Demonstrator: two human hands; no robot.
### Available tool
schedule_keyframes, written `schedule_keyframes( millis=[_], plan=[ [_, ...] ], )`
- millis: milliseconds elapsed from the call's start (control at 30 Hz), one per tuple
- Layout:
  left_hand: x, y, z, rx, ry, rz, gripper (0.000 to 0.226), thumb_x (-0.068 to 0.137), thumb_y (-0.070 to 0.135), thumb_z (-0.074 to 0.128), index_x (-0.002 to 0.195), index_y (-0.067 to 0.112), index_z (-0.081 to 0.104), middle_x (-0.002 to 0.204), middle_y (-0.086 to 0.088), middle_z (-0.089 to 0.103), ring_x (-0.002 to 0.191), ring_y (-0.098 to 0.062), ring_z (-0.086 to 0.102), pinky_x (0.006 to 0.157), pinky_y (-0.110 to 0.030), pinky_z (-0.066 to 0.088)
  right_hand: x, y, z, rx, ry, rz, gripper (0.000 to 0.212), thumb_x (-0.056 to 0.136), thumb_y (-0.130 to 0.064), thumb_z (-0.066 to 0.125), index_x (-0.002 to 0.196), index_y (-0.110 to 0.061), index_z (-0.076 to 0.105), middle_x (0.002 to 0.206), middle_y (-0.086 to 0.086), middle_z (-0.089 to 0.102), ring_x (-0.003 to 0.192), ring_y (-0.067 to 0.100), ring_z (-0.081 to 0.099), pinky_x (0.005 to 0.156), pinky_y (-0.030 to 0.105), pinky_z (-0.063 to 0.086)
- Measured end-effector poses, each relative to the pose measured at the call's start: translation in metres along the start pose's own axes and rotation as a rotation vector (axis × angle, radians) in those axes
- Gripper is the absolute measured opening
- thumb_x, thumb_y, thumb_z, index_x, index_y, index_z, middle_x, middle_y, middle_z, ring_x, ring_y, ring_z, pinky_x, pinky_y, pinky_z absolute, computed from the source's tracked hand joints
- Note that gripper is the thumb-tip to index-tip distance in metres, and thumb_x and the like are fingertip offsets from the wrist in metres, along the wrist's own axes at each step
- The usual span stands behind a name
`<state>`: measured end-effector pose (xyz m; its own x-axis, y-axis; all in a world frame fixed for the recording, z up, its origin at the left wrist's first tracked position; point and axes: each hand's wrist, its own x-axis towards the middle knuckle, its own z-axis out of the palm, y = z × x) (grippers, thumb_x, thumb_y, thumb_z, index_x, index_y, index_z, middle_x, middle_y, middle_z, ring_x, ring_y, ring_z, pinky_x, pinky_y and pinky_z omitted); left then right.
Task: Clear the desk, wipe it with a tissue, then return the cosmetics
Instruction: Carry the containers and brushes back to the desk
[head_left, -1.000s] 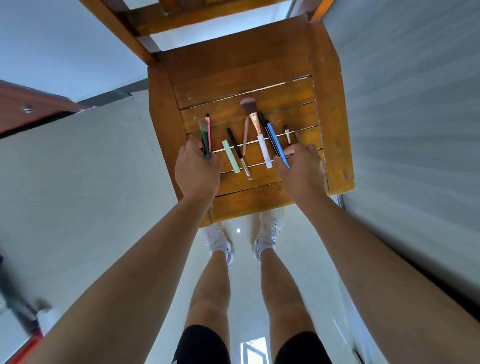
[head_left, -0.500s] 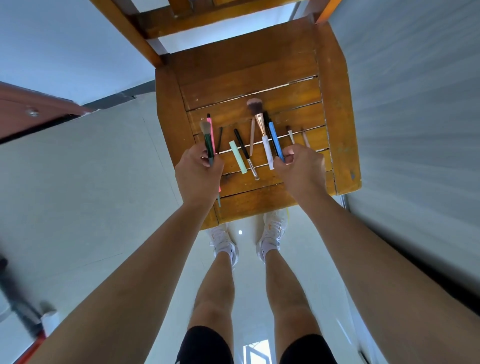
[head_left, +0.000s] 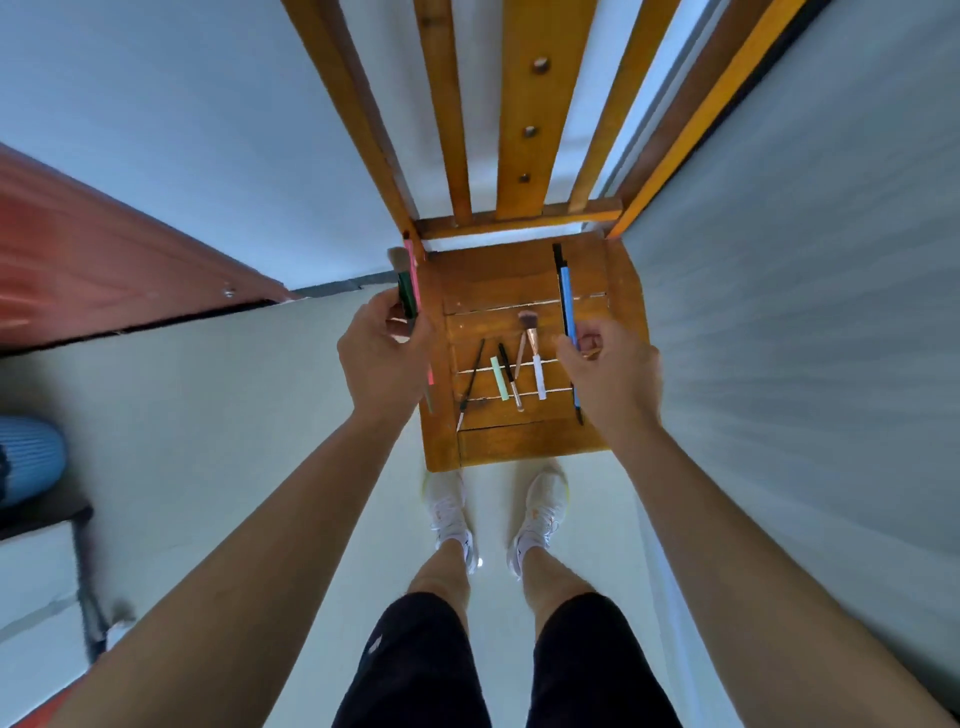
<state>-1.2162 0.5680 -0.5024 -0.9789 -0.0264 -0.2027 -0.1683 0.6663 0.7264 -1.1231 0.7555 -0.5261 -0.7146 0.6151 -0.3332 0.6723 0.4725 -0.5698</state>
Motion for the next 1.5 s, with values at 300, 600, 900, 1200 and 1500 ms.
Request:
schedule_keyframes(
  millis=[300,600,900,1200,1500],
  plan=[
    [-0.07,0.081,-0.243,-0.112,0.44,-0.041,0.02,0.086,0.02,0.072,0.105,0.015,0.073,0.081,0.015,0.067,0.075,0.009,0.062,0.068,0.0,0.041,-0.086,-0.215,-0.058,0.145,-0.213,-0.512,0.022,0.092,-0.047,0.066,0.107,-0.031,0.066,0.096,-0.015,0.07,0.075,0.002,0.061,0.061,0.017,0.05],
    [-0.207,0.003,-0.446,-0.179,0.86,-0.135,0.017,0.087,0.023,0.07,0.103,0.027,0.07,0.081,0.016,0.068,0.075,-0.001,0.065,0.071,-0.023,0.053,-0.294,-0.357,-0.035,0.161,-0.38,-1.037,0.009,0.084,-0.04,0.07,0.088,-0.032,0.068,0.074,-0.02,0.067,0.069,0.001,0.064,0.059,0.017,0.045],
    [-0.43,-0.182,-0.648,-0.096,1.222,-0.26,0.014,0.087,0.02,0.07,0.093,0.03,0.063,0.078,0.011,0.065,0.073,-0.002,0.061,0.061,-0.014,0.041,-0.606,-0.441,0.095,0.221,-0.612,-1.334,0.01,0.085,-0.039,0.069,0.092,-0.031,0.07,0.073,-0.019,0.067,0.062,0.002,0.063,0.06,0.03,0.052],
    [-0.594,-0.343,-0.74,-0.163,1.447,-0.568,0.014,0.085,0.021,0.071,0.094,0.03,0.067,0.076,0.012,0.067,0.076,0.0,0.062,0.065,-0.019,0.04,-0.841,-0.448,0.228,0.03,-0.9,-1.509,0.017,0.087,-0.045,0.067,0.097,-0.032,0.07,0.081,-0.02,0.068,0.074,0.001,0.065,0.066,0.032,0.057],
    [-0.611,-0.472,-0.804,-0.233,1.445,-0.775,0.016,0.085,0.021,0.071,0.088,0.035,0.064,0.076,0.012,0.069,0.076,-0.003,0.064,0.067,-0.019,0.043,-0.945,-0.476,0.367,-0.092,-1.053,-1.513,0.013,0.087,-0.046,0.068,0.093,-0.035,0.068,0.075,-0.025,0.062,0.072,-0.008,0.058,0.056,0.015,0.04]
  ],
)
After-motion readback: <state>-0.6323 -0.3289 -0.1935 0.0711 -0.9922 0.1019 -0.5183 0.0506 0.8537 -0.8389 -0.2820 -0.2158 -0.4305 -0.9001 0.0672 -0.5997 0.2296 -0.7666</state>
